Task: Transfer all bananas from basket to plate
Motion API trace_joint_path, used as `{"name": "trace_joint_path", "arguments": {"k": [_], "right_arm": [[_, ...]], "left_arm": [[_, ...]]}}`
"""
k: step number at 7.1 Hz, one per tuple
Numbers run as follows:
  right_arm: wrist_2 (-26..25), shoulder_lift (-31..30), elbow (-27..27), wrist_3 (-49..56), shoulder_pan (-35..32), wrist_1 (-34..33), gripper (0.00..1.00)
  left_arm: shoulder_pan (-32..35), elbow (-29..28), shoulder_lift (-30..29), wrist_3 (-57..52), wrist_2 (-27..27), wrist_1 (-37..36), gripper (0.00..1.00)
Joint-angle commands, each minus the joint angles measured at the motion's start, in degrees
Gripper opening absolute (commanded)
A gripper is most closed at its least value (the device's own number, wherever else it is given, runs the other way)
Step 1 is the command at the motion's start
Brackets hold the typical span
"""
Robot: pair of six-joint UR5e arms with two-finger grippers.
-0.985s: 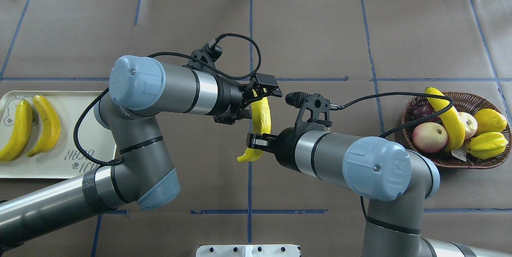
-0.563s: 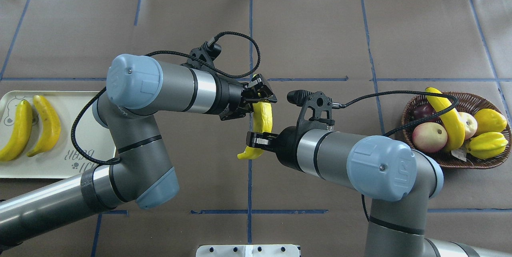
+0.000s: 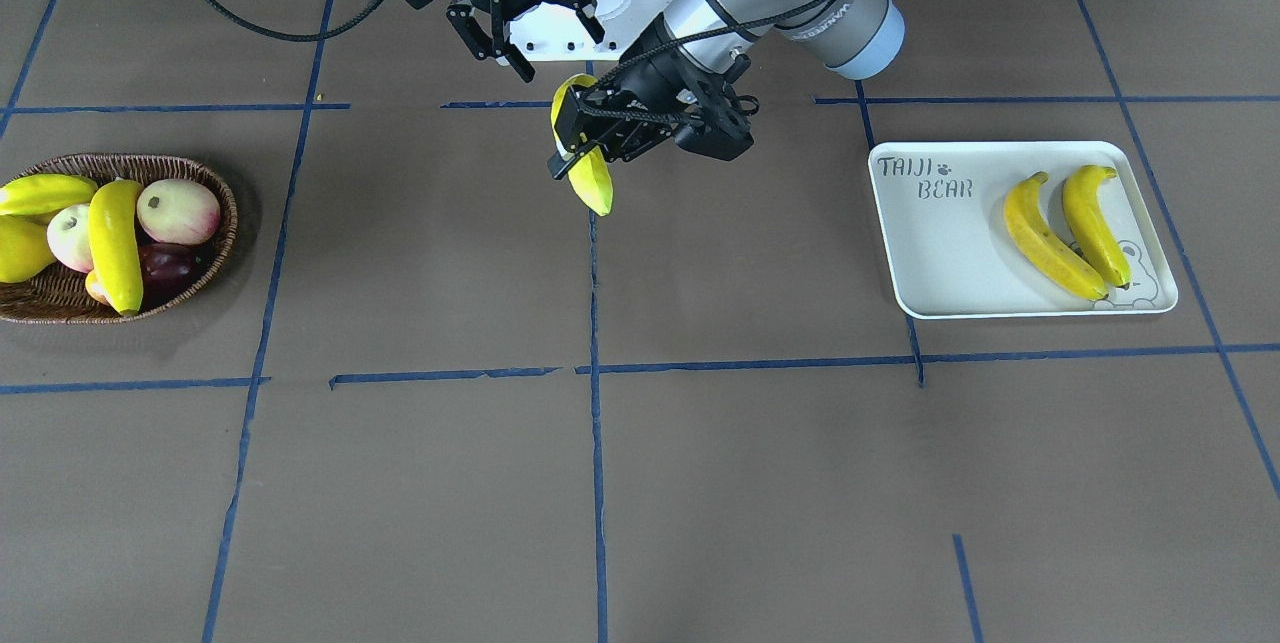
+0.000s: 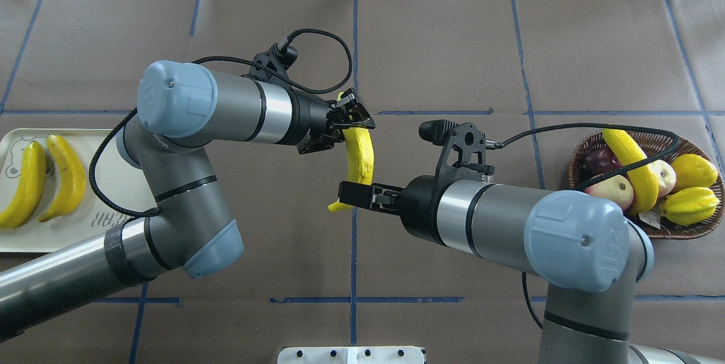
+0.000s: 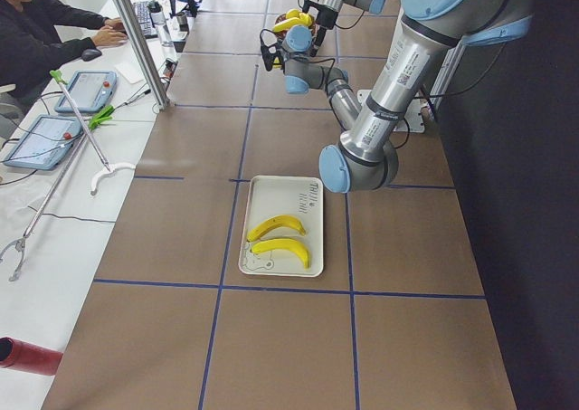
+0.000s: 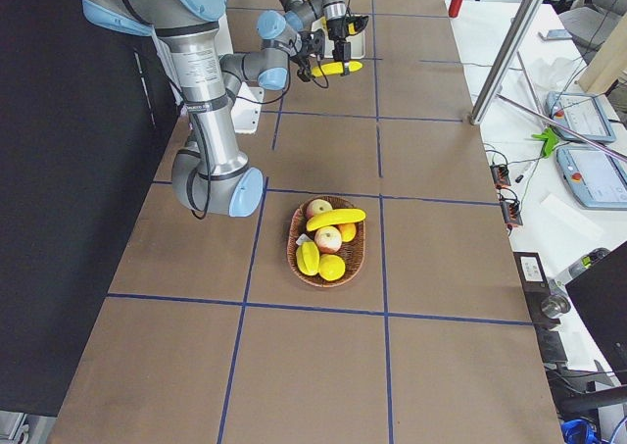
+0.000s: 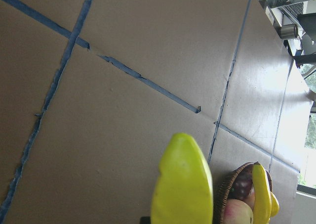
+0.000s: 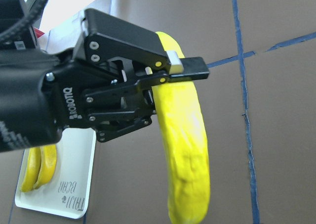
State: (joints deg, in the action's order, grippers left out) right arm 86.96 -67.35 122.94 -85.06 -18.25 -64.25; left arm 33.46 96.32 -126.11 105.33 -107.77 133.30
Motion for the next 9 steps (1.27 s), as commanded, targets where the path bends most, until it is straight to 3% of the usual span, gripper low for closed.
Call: {"name": "trace_joint_path", "arguments": {"k": [1,3,4,6,8,9], "right_arm": [[2.1,-3.9,5.2,0.1,-0.3,-0.4,1.00],[3.9,-6.9,6.1,0.1,-3.3,-0.8,1.00],[7.5,-9.5,6.0,0.5,-7.3,-3.6,1.00],[20.6,-9.8,4.8,7.5,-19.4,-10.8,1.00],[23.9,-12.3,3.1,13.5,-24.2,-11.1,1.00],[24.5,-12.3,2.1,13.7,-25.1,-11.0,1.00]], "left_arm": [[3.2,-1.6,4.6,-0.5,1.0,-1.4,0.00],[7.1,-0.2,14.1,-11.2,1.2,-4.3,0.00],[8.5,2.3,21.9,-18.4,1.2,-4.4,0.00],[11.1,5.4,33.1,-24.9,1.2,-4.4,0.00],[11.1,5.7,40.0,-26.5,1.5,-4.0,0.00],[11.1,5.7,41.5,-28.8,2.0,-3.8,0.09]]}}
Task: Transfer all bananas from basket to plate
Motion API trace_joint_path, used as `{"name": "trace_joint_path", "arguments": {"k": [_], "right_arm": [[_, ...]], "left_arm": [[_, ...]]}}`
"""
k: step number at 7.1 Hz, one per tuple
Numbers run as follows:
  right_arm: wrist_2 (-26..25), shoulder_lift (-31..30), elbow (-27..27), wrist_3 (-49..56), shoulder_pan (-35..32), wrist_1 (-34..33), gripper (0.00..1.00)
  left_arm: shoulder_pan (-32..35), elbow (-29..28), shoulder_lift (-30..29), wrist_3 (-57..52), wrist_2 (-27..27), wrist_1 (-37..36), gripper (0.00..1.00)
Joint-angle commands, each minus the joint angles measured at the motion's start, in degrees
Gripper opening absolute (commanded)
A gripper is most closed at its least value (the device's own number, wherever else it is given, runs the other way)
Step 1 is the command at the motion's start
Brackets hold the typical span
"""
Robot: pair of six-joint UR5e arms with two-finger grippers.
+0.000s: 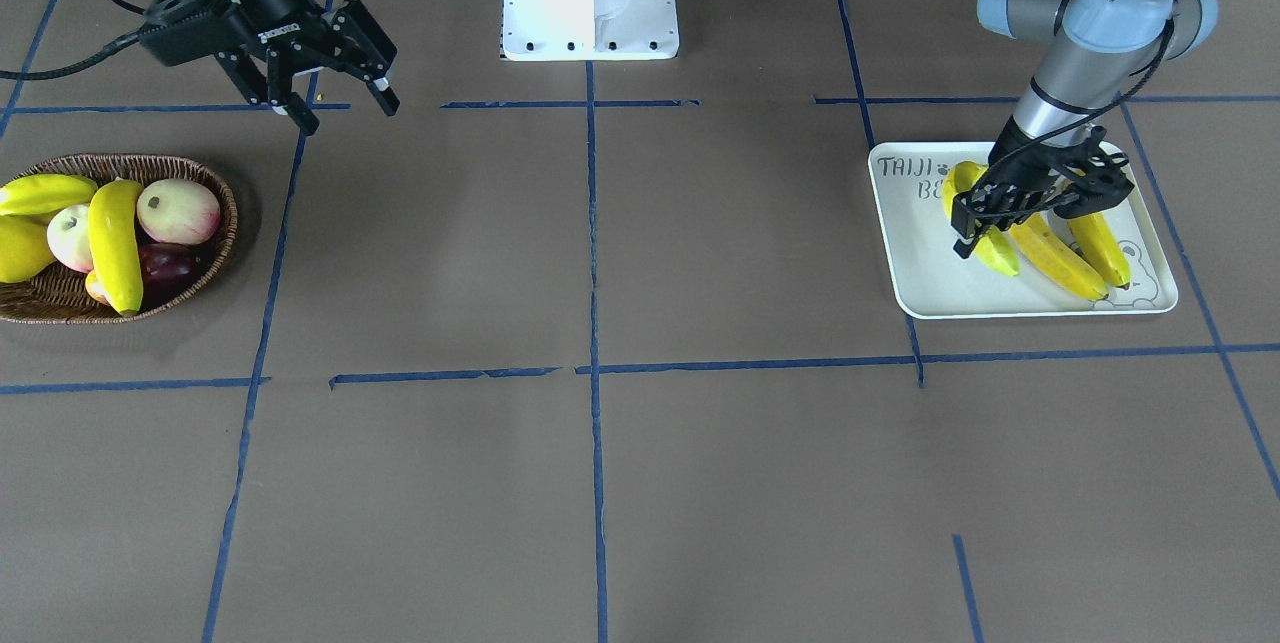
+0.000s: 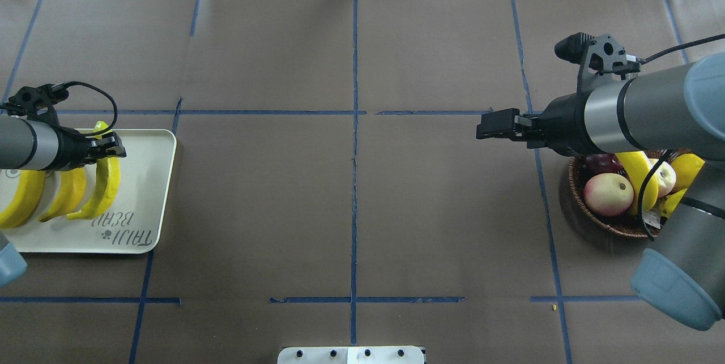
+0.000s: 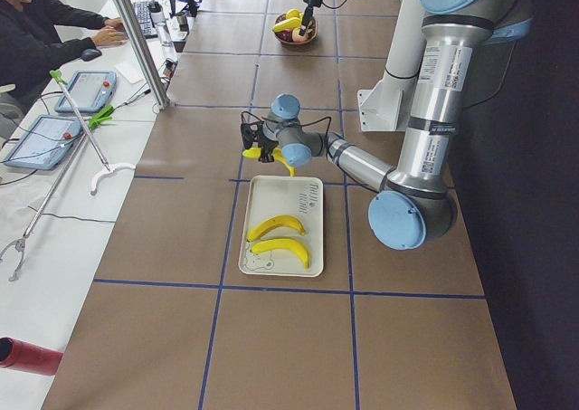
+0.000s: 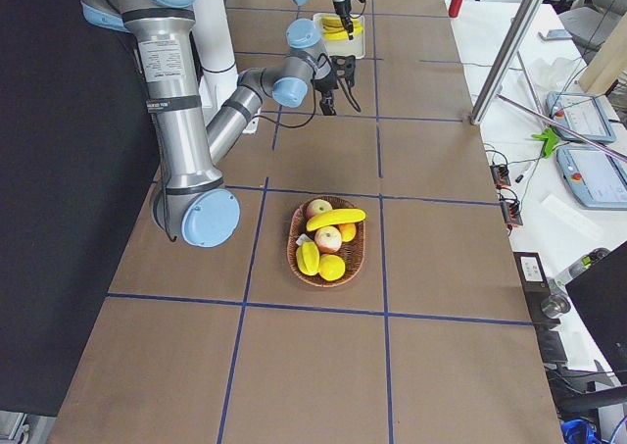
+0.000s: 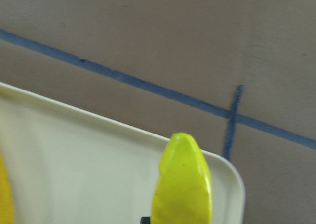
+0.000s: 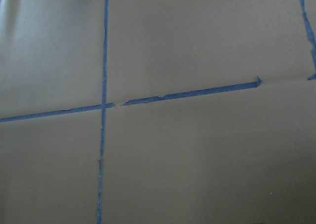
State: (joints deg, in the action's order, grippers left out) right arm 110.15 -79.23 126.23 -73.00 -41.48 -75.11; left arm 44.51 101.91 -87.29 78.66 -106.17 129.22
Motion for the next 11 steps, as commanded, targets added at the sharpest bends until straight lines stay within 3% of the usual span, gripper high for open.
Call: {"name": "trace_joint_path", "arguments": {"k": [1,2,3,4,6,9,11], "right_arm": [[1.4,-0.4,-1.2,1.6,-2.2,-0.2,1.00],[2.7,-0.9,-1.3,2.4,-3.4,-0.2,1.00],[5.6,-9.4,-1.6,15.4,-8.5,0.3,1.00],[6.3,-13.9,-2.0,21.4,-10.2,0.5,1.00],[8.2,-19.9,-2.0,29.6,-13.4,0.7,1.00],[8.3,-21.1,-9.2,32.2,-13.3,1.4,1.00],[8.8,-21.3,-16.6,32.3,-12.7,10.7,1.00]], "left_arm": [[0.0,0.1,3.0,-2.5,1.3,0.3,0.99],[0.1,0.5,2.0,-2.5,1.9,0.4,1.00],[-0.4,2.0,-2.9,1.2,1.2,0.2,1.00],[-0.5,2.4,-6.5,3.4,1.1,-0.6,1.00],[-0.6,3.6,-13.1,4.5,0.7,-9.0,1.00],[-2.7,3.2,-15.4,5.1,1.0,-9.9,1.00],[-2.8,2.4,-16.4,5.1,1.1,-9.9,1.00]]}}
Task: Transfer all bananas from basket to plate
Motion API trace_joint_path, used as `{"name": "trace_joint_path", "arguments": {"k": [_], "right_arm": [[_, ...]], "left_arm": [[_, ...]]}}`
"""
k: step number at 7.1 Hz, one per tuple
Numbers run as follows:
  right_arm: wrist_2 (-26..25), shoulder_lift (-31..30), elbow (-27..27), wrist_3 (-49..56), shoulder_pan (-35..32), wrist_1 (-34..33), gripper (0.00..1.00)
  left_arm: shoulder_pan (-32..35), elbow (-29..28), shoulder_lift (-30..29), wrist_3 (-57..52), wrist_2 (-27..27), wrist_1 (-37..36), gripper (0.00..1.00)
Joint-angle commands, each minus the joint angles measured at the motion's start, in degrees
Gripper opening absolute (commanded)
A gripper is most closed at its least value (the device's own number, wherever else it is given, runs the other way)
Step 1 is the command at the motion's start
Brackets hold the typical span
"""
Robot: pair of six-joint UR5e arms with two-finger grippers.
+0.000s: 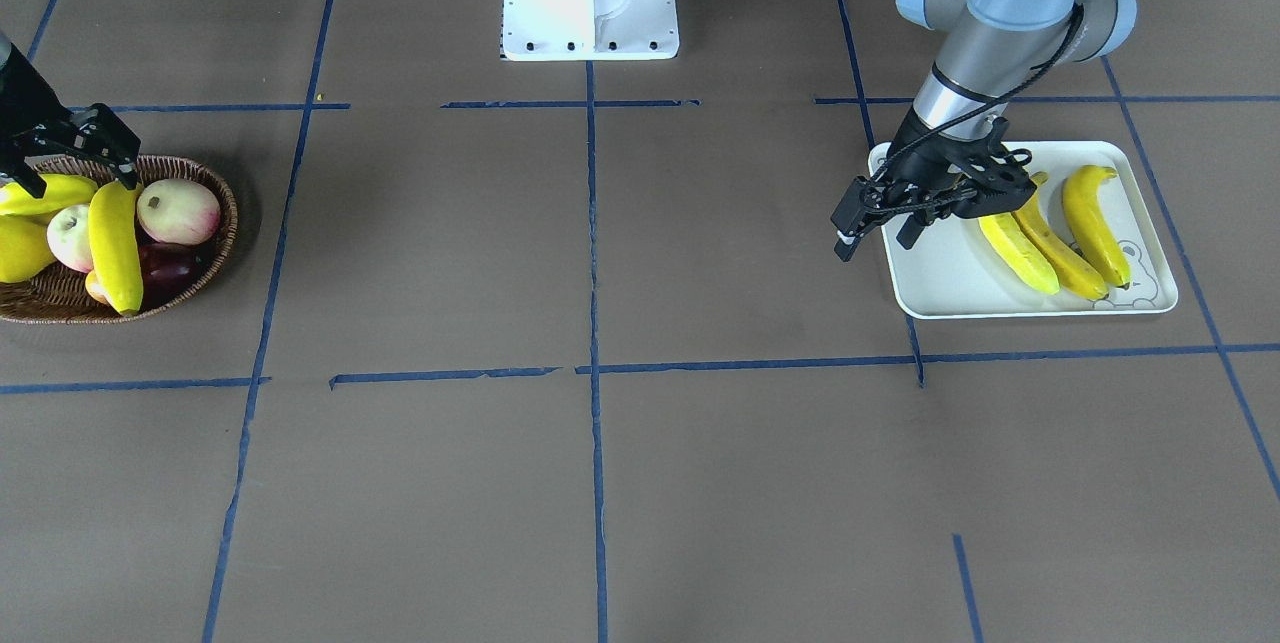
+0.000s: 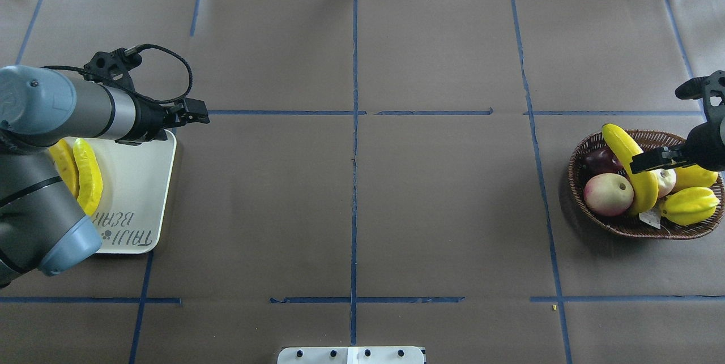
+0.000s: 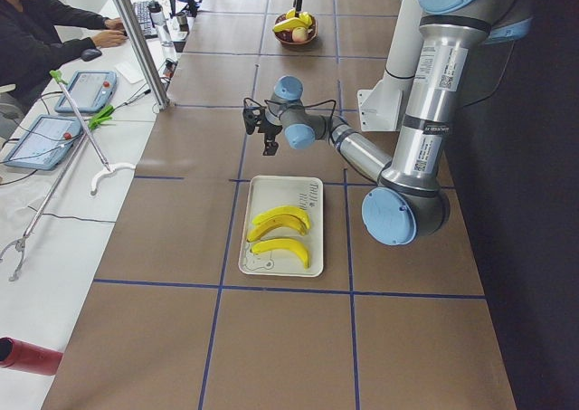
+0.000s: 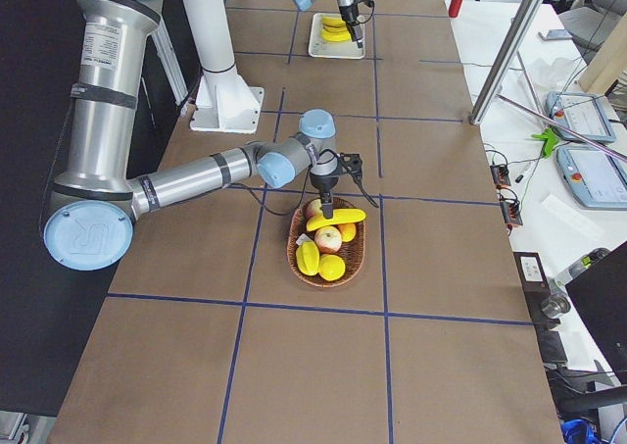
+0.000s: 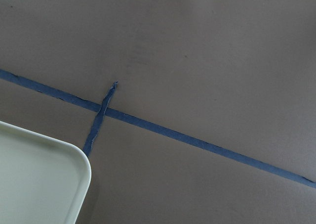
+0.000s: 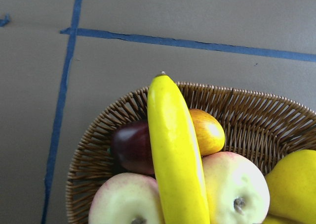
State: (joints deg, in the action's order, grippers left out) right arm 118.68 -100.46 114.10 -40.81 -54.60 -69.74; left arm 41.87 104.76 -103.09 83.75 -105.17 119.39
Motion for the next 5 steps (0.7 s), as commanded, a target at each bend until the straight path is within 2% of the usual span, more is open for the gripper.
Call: {"name": "trace_joint_path", "arguments": {"k": [1,3,4,5], "right_arm": [[1.3,-0.1,-6.5,0.1,1.2,7.9,1.00],[1.8,0.0,-6.8,0.2,1.7,8.2,0.95],[2.5,0.0,-6.7,0.2,1.8,8.3,0.79],[3.6,0.0,-6.3,0.3,1.7,8.3,0.59]], "left_arm": [[-0.3,-0.4,-0.6,0.0,0.1,0.0,1.00],[-0.3,-0.5,-1.1,0.0,0.1,-0.1,1.00],[-0.3,-0.6,-1.2,0.0,0.1,-0.1,1.00],[-0.3,-0.7,-1.3,0.0,0.1,-0.1,1.00]]}}
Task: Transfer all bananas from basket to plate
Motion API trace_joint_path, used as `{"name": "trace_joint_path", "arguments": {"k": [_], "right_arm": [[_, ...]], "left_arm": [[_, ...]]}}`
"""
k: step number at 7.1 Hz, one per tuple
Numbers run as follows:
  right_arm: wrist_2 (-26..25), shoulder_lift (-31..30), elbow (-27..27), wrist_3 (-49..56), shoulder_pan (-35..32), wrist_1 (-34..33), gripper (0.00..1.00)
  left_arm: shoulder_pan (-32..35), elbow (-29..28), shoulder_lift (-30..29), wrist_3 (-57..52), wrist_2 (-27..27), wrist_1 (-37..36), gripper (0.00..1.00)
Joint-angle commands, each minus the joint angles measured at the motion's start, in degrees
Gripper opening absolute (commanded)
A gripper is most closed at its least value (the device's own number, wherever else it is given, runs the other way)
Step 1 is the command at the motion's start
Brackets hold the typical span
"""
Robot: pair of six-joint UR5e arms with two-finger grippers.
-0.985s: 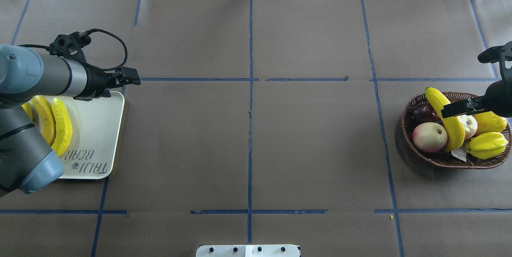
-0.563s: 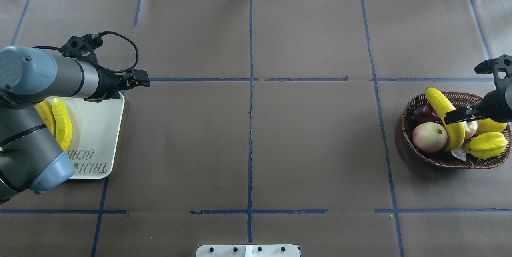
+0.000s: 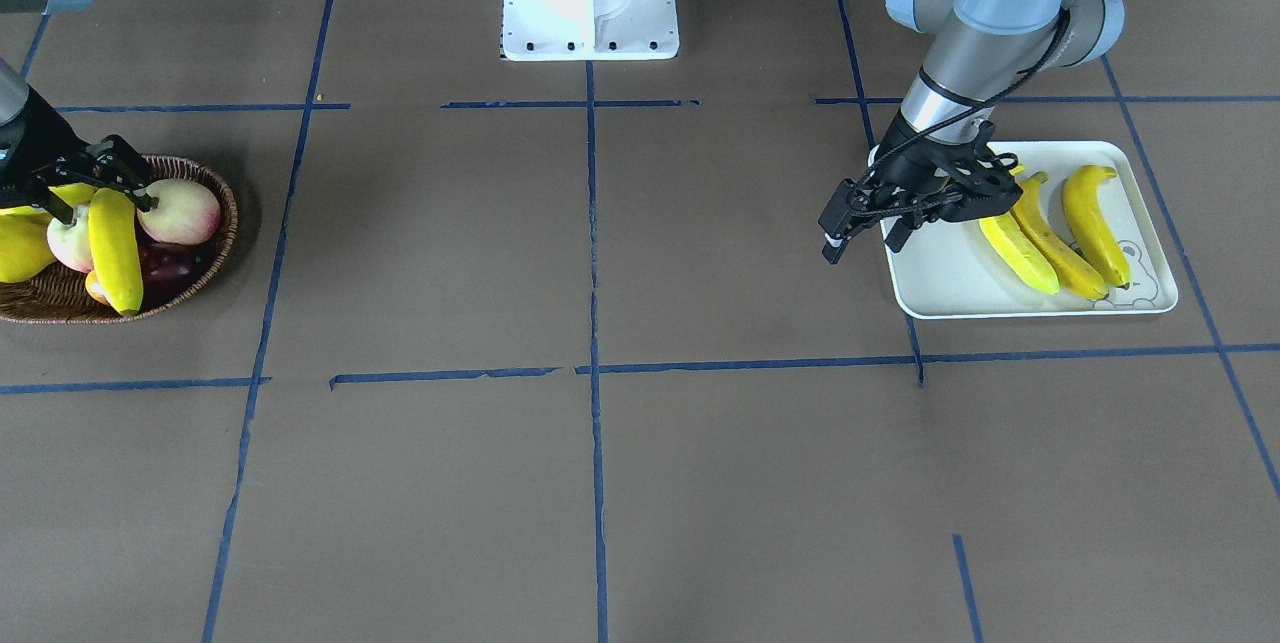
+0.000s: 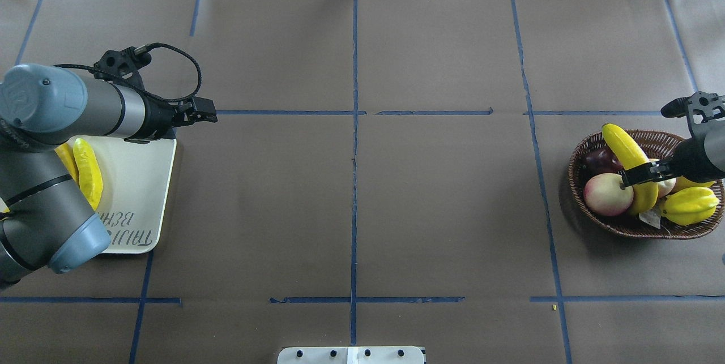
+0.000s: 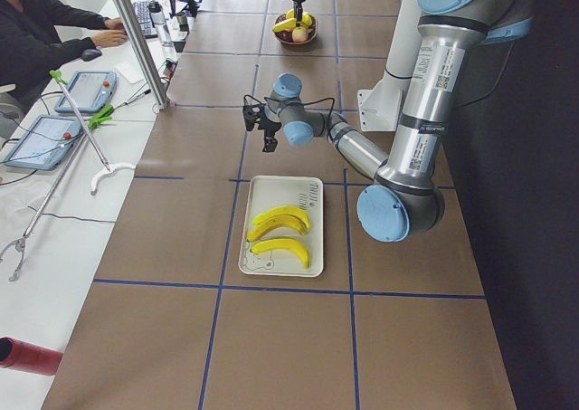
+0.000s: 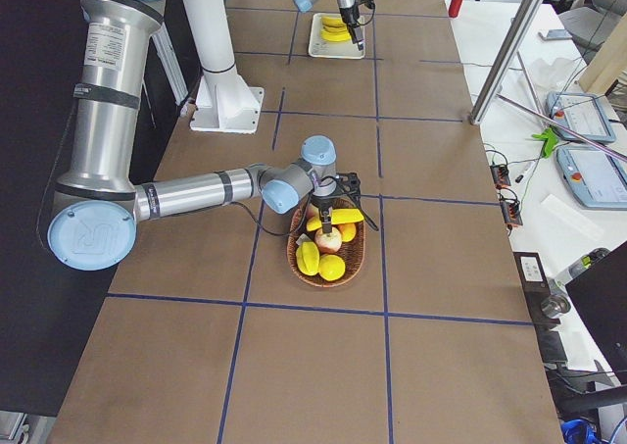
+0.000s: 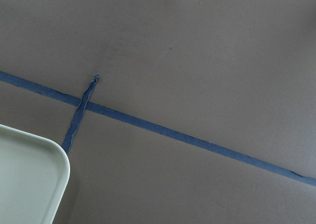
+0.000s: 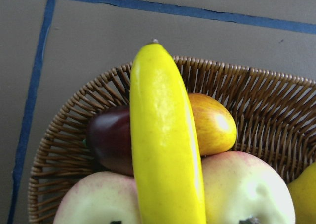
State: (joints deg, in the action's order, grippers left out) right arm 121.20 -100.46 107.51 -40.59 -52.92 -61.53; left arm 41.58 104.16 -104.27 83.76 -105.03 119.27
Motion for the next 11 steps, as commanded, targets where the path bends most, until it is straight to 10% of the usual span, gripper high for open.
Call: {"name": "trace_joint_path", "arguments": {"k": [1,2,3,5,7,11], "right_arm": [[1.5,0.0,0.3,0.2,-0.1,0.1,0.37],[1.5,-0.2,0.5,0.3,-0.3,0.1,0.09],[1.5,-0.3,0.8,0.4,-0.3,0.1,0.03],[2.5,-2.4,4.6,0.7,-4.0,0.0,0.01],[15.2,-2.0,6.9,2.0,-14.0,0.1,0.01],[21.3,17.1,4.5,-15.0,-10.7,0.0,0.02]], "left_arm": [[0.0,-0.1,-0.1,0.0,0.0,0.0,1.00],[0.0,-0.3,-0.3,0.0,0.1,-0.2,1.00],[0.0,-1.1,-1.3,0.1,0.2,-0.2,1.00],[0.0,-3.3,-3.5,0.1,0.2,-0.2,1.00],[0.0,-3.3,-3.6,0.1,0.2,-0.2,1.00],[-1.1,-3.3,-6.1,2.4,0.0,0.0,1.00]]}}
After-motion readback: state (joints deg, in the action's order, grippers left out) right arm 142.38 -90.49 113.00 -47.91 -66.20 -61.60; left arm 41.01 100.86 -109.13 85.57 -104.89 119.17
